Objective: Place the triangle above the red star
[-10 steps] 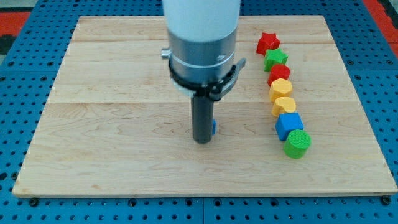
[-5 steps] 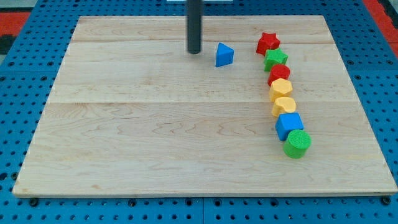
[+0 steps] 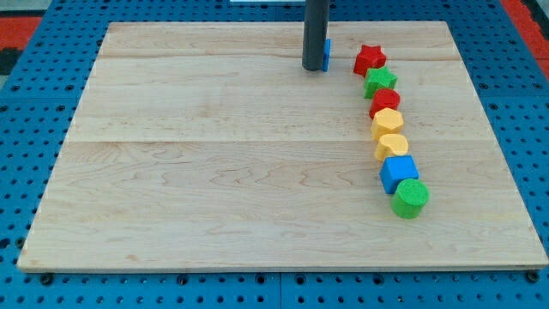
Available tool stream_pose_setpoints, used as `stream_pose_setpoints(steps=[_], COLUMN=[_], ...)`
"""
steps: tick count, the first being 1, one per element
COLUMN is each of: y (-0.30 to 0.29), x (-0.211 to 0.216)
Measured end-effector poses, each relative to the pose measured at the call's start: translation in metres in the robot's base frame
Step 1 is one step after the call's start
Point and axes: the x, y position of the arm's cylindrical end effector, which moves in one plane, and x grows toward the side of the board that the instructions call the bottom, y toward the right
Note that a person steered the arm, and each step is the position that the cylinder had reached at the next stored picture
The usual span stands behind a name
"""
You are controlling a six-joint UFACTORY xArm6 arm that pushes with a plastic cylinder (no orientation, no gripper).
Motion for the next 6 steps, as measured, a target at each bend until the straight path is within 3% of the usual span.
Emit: stream_pose_setpoints(steps=[2,6], y=[0.011,0.050], x=[-0.045,-0.049])
